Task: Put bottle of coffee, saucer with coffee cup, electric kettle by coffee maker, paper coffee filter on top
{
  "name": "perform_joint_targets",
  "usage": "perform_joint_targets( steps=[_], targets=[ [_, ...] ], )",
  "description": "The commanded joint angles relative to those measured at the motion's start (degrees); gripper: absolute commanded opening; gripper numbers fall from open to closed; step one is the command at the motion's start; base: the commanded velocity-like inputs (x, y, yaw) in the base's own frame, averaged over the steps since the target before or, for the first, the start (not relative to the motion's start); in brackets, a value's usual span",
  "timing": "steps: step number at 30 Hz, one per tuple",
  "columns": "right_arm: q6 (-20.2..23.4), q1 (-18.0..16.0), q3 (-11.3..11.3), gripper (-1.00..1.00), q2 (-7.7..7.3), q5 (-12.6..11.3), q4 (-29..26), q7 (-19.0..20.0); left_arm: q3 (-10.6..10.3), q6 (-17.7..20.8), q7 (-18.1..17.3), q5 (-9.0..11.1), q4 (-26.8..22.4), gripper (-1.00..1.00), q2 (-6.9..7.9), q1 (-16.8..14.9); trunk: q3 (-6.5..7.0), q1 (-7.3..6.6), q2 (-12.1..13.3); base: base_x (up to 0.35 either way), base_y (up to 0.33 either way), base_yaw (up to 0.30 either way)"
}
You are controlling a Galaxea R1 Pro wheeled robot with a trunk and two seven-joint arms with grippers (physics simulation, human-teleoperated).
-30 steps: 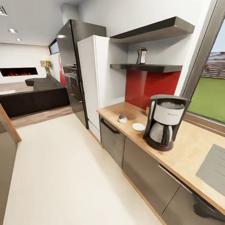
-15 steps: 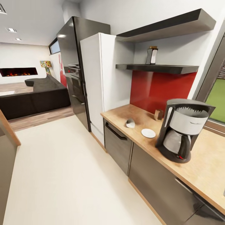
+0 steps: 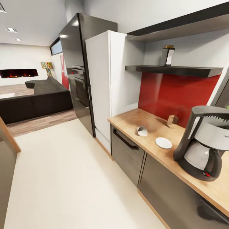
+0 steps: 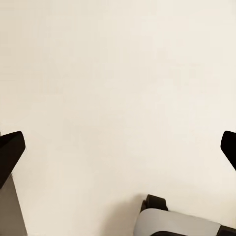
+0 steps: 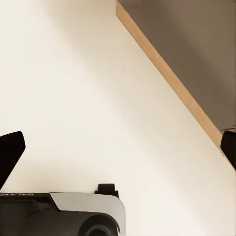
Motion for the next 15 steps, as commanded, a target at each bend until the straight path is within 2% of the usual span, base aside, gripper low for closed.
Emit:
perform_joint_targets(
  steps=[1,6,15],
  targets=[
    [-0.2,0.0,0.0,1.0,0.0,0.0,0.0,0.0,0.1,-0.2,0.0,0.0,0.1,1.0,-0.01,-0.1,-0.12,0.06,-0.1,0.283,0.231,0.0],
    [-0.2,0.0,0.0,1.0,0.0,0.0,0.0,0.0,0.1,-0.2,0.0,0.0,0.1,1.0,-0.01,-0.1,-0.1,0.06,-0.1,0.283,0.231,-0.083],
    [-0.2,0.0,0.0,1.0,0.0,0.0,0.0,0.0,0.1,-0.2,0.0,0.0,0.1,1.0,-0.01,-0.1,0.24,0.06,-0.1,0.283,0.231,-0.252]
  ],
)
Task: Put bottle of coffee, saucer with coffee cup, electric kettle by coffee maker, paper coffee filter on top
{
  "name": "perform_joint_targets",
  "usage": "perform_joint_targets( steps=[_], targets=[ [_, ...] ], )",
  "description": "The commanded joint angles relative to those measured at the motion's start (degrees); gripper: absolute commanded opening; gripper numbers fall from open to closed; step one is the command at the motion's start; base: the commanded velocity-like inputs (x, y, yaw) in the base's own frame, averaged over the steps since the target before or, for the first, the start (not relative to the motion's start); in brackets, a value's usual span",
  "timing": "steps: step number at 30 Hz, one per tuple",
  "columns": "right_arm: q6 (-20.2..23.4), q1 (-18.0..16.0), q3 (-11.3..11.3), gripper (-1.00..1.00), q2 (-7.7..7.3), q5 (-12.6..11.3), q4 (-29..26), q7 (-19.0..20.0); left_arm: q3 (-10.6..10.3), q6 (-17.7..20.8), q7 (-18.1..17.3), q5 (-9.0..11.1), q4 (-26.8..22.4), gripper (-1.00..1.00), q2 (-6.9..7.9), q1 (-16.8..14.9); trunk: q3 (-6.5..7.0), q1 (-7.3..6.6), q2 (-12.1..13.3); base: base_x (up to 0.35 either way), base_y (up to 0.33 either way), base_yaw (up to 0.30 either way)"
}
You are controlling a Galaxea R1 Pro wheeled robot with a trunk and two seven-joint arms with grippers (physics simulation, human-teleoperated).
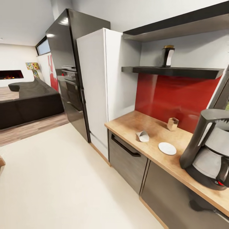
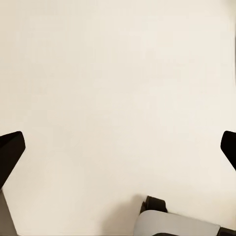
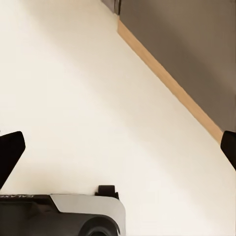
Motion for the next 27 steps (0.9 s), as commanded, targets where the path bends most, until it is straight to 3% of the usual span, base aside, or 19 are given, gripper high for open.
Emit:
perform_joint_targets(
  steps=[1,27],
  targets=[
    [-0.2,0.0,0.0,1.0,0.01,0.0,0.0,0.0,0.1,-0.2,0.0,0.0,0.1,1.0,-0.01,0.0,-0.1,0.06,-0.1,0.283,0.231,-0.283],
    [-0.2,0.0,0.0,1.0,0.02,0.0,0.1,0.0,0.2,-0.2,0.0,0.0,0.0,1.0,-0.01,0.0,-0.07,0.06,-0.1,0.257,0.25,-0.296]
  ],
)
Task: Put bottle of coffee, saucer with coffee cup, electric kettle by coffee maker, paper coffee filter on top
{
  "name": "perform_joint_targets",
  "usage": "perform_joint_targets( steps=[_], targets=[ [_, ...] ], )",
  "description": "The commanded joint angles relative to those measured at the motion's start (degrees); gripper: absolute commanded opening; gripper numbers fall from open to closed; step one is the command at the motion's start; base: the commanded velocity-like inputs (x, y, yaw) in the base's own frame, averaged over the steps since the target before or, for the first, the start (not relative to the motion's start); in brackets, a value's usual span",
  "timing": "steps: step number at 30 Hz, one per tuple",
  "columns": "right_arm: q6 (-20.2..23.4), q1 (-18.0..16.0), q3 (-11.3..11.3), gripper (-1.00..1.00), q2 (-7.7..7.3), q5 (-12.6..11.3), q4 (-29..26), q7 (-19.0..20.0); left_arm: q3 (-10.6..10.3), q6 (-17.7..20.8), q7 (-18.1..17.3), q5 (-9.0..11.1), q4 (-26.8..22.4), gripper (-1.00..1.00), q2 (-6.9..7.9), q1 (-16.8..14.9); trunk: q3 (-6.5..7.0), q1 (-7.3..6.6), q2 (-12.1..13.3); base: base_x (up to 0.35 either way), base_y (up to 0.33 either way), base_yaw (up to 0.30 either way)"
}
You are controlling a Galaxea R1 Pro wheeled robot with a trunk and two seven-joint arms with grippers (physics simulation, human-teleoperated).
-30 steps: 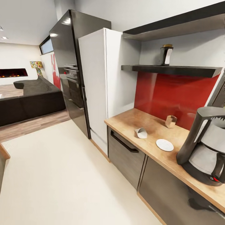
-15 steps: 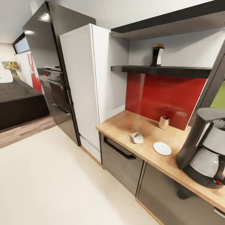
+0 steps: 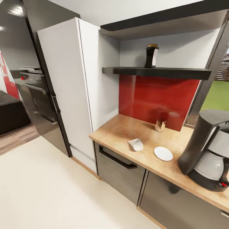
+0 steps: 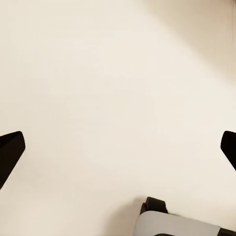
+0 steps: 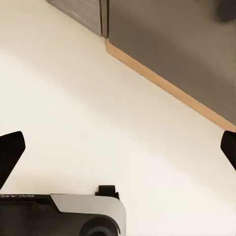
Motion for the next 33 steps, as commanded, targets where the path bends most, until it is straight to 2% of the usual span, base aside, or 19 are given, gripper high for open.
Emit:
perform_joint_targets(
  steps=[1,19,25,33],
  targets=[
    [-0.2,0.0,0.0,1.0,0.0,0.0,0.0,0.0,0.1,-0.2,0.0,0.0,0.1,1.0,-0.01,0.0,-0.12,0.05,-0.1,0.189,0.276,-0.297],
    [-0.1,0.0,0.2,1.0,0.07,0.0,0.2,0.3,0.2,-0.2,0.0,0.0,-0.1,1.0,-0.06,0.0,-0.12,0.05,-0.1,0.027,0.3,-0.299],
    [-0.2,0.0,0.1,1.0,0.31,0.0,0.8,0.2,-0.2,-0.2,0.1,0.0,-0.1,1.0,-0.36,0.0,-0.12,0.05,-0.1,0.0,0.072,-0.275],
    [-0.2,0.0,0.0,1.0,0.2,0.0,0.8,0.2,-0.2,-0.1,0.5,-0.1,0.0,1.0,-0.11,0.0,-0.12,0.05,-0.1,0.0,0.003,-0.036]
  ],
)
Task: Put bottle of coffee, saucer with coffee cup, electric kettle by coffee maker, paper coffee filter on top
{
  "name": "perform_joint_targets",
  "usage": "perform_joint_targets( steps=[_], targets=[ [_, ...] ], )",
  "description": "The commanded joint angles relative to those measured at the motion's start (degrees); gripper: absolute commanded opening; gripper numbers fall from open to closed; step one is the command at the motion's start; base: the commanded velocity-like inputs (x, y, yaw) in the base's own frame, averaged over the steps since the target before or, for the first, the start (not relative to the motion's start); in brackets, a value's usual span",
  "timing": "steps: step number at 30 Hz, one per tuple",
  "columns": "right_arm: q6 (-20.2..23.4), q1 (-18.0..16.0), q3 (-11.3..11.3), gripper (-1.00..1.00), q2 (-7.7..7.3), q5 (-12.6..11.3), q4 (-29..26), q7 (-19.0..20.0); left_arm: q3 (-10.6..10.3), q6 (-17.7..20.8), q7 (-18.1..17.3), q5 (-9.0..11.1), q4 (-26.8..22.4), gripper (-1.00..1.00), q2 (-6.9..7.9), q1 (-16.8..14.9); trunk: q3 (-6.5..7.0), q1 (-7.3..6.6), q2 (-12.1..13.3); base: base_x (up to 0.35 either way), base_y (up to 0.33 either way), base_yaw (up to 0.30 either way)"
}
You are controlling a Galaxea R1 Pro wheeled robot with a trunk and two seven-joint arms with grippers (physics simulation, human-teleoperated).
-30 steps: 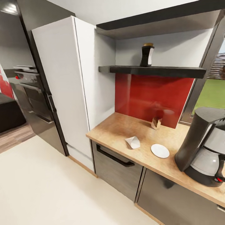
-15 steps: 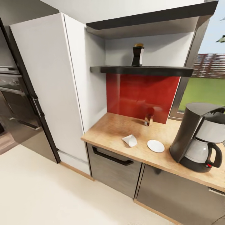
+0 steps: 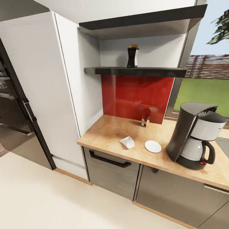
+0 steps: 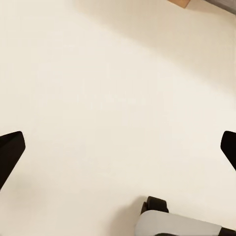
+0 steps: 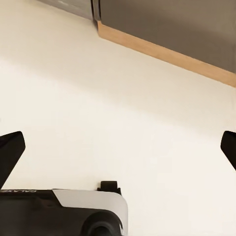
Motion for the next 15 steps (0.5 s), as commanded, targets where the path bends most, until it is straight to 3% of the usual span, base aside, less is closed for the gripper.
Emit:
perform_joint_targets(
  steps=[1,6,15],
  targets=[
    [-0.2,0.0,0.0,1.0,-0.07,0.0,0.0,0.1,0.0,-0.2,0.0,-0.4,0.2,1.0,0.06,0.0,-0.12,0.03,-0.1,0.0,0.0,-0.002],
    [-0.2,0.0,0.1,1.0,-0.06,0.0,-0.1,0.2,0.1,-0.2,0.1,-2.1,0.3,1.0,1.4,-0.1,-0.12,0.03,-0.1,0.0,0.0,0.0],
    [-0.2,0.0,0.2,1.0,0.23,0.0,-0.5,-0.2,0.0,0.0,-0.4,-2.4,1.4,1.0,4.2,-0.1,-0.12,0.03,-0.1,0.0,0.0,0.0]
  ],
)
